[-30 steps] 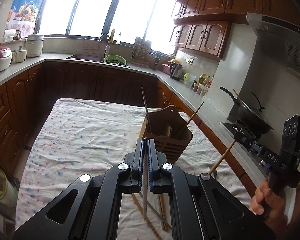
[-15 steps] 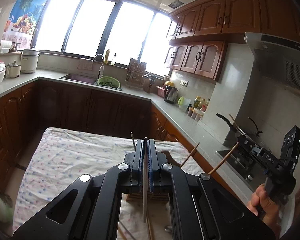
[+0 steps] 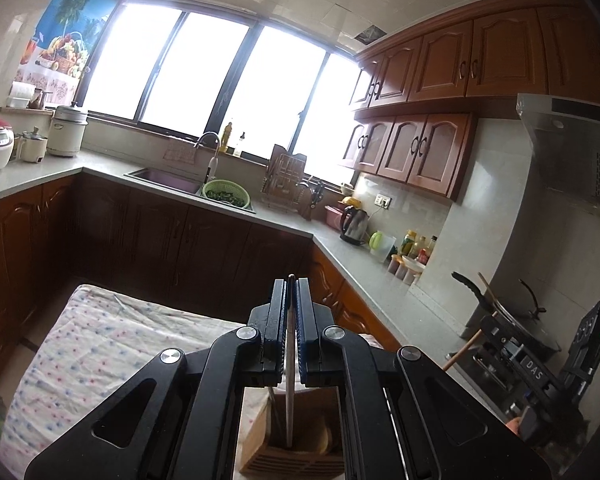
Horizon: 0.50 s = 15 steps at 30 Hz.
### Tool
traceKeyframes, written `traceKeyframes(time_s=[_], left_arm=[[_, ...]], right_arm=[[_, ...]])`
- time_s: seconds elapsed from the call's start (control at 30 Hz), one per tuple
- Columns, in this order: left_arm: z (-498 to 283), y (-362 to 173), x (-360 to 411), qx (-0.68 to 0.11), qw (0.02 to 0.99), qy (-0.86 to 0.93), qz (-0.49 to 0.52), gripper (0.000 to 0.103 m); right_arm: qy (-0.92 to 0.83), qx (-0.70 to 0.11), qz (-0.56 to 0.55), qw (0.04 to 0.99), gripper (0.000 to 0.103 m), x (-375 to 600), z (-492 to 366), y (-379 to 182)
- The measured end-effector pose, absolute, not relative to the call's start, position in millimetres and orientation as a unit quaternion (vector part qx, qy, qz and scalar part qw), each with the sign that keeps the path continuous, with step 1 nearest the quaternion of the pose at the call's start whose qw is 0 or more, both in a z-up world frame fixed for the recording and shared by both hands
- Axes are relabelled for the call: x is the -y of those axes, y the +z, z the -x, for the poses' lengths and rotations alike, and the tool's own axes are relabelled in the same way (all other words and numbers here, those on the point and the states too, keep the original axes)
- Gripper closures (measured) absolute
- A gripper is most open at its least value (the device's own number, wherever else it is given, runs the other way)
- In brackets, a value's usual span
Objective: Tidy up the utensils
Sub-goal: 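Drop both chopsticks into the holder and open both tools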
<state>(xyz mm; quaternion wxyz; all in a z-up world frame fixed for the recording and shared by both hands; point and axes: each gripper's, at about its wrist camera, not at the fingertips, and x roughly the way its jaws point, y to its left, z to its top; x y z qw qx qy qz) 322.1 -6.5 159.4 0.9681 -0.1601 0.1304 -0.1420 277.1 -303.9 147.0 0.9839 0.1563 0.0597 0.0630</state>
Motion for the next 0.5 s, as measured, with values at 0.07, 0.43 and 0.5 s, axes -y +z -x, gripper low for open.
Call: traceKeyframes(time_s=[0.07,0.43,0.5], left_arm=[[-330.8,146.6,9.6,-0.138,0.967,-0.137,0.165,0.1],[-363.8,85.8,29.1,-0.19,0.961,-0.124,0.161,0.1],[-367.3,76.9,31.8,-0.201,0.958,-0.127,0.16,0.099]], right_arm=[[0.059,-0.066,-0.158,0.983,0.098,302.8,-283.4,136.2],[0.055,-0.123,-0.175,0.975,0.098,301.5,-305.3,78.4],[0.057,-0.131,-0.177,0.974,0.098,300.9,-307.9,71.8]])
